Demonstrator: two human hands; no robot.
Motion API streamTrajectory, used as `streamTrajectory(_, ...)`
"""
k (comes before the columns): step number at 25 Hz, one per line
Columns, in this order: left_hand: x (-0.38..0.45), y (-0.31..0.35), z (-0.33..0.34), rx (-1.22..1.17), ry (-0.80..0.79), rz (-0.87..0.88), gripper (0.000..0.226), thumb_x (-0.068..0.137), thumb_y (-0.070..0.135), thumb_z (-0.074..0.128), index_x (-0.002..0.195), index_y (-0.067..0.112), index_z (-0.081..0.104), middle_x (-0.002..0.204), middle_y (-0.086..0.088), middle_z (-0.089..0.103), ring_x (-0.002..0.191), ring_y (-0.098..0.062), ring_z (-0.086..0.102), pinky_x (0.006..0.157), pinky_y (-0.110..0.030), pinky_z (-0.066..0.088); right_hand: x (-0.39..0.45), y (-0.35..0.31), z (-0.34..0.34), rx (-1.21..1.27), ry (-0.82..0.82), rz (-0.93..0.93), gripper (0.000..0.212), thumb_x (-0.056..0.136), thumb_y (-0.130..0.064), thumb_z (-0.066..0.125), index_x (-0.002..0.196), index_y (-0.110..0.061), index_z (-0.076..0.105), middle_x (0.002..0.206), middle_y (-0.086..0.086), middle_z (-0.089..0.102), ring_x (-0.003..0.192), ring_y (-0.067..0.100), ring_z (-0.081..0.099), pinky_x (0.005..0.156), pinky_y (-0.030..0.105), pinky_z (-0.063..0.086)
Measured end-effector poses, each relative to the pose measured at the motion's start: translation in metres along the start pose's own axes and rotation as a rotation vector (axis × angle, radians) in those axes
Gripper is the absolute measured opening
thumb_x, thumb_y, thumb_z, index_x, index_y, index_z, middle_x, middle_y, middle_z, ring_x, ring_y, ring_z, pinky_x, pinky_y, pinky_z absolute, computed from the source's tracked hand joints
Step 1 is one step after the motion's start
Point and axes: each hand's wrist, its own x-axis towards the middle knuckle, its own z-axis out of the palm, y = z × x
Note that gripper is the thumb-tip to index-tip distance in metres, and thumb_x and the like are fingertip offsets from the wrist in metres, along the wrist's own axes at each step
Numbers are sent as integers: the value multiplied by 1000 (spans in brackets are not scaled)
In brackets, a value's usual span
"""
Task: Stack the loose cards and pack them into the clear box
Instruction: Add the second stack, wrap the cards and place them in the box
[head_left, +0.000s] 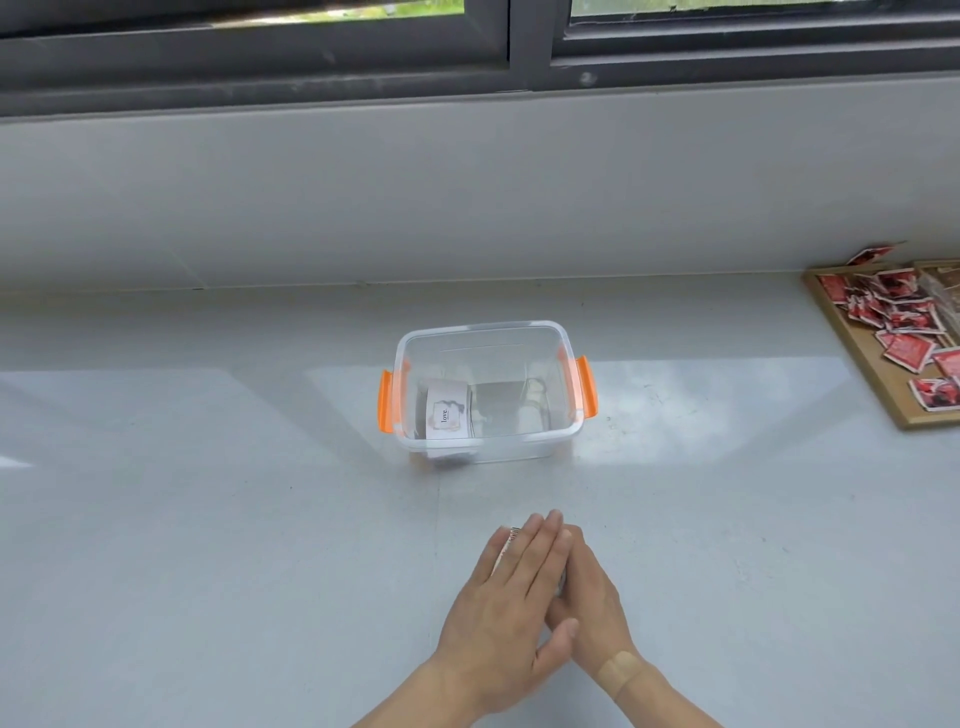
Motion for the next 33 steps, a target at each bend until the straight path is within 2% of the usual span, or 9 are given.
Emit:
streamTrajectory(3, 2, -8, -2, -527, 141, -273, 77, 92, 45, 45, 155, 27, 3, 165, 7, 2, 150, -11, 1, 121, -31, 3, -1, 0, -1, 38, -5, 1, 34, 73, -42, 66, 97, -42, 41, 84, -11, 62, 76, 5, 58, 65, 32, 51)
streamTrajectory(5, 8, -12, -7, -1022, 159, -604, 69, 86, 56, 45, 147, 52, 12, 158, 30, 11, 146, 5, 6, 113, -16, 14, 0, 1, -2, 36, -1, 18, 37, 73, -43, 70, 96, -41, 40, 84, -11, 62, 78, 6, 58, 65, 32, 51)
streamTrajectory(8, 14, -11, -3, -1367, 24, -742, 59, 79, 66, 48, 135, 55, 34, 148, 32, 35, 137, 13, 26, 101, -10, 26, 0, 3, 2, 30, -18, 19, 38, 73, -46, 69, 94, -40, 39, 84, -10, 62, 79, 7, 59, 65, 34, 52)
streamTrajectory(13, 18, 3, 3, -1493, 63, -811, 57, 77, 69, 48, 126, 42, 57, 137, 16, 56, 131, 1, 44, 110, -28, 30, 2, 0, 0, 41, -12, 10, 40, 74, -50, 69, 96, -36, 38, 85, -9, 65, 78, 9, 62, 65, 39, 54)
streamTrajectory(18, 21, 7, 2, -1439, 47, -832, 48, 85, 60, 42, 127, 40, 55, 125, 23, 61, 117, 11, 51, 87, -3, 39, 4, 1, -4, 24, -34, -16, 40, 73, -54, 66, 96, -37, 38, 87, -10, 65, 77, 8, 62, 65, 39, 54)
streamTrajectory(21, 20, 7, 7, -1407, 52, -828, 43, 89, 52, 41, 127, 39, 53, 117, 30, 63, 110, 15, 54, 79, 3, 38, 4, 5, -2, 14, -28, -35, 41, 71, -57, 64, 96, -38, 38, 85, -10, 64, 77, 8, 61, 64, 39, 53)
streamTrajectory(23, 18, 9, 11, -1387, 52, -851, 39, 90, 53, 41, 126, 43, 52, 115, 33, 63, 109, 14, 55, 79, 2, 39, 2, 8, -1, 16, -40, -37, 40, 71, -58, 63, 97, -39, 39, 86, -10, 65, 78, 9, 61, 65, 39, 53)
streamTrajectory(28, 19, 4, 16, -1335, 23, -889, 39, 86, 59, 41, 118, 43, 58, 111, 10, 70, 102, 5, 62, 78, -4, 45, 4, 11, 0, -4, -67, -21, 43, 68, -60, 59, 99, -42, 36, 86, -8, 65, 77, 10, 61, 64, 39, 53)
streamTrajectory(33, 25, 0, 4, -1444, -22, -833, 46, 83, 59, 49, 122, 36, 58, 119, 8, 68, 113, -1, 59, 86, -14, 44, 12, 4, -13, 9, -141, 29, 44, 67, -65, 62, 96, -42, 39, 83, -12, 69, 73, 5, 64, 67, 35, 55)
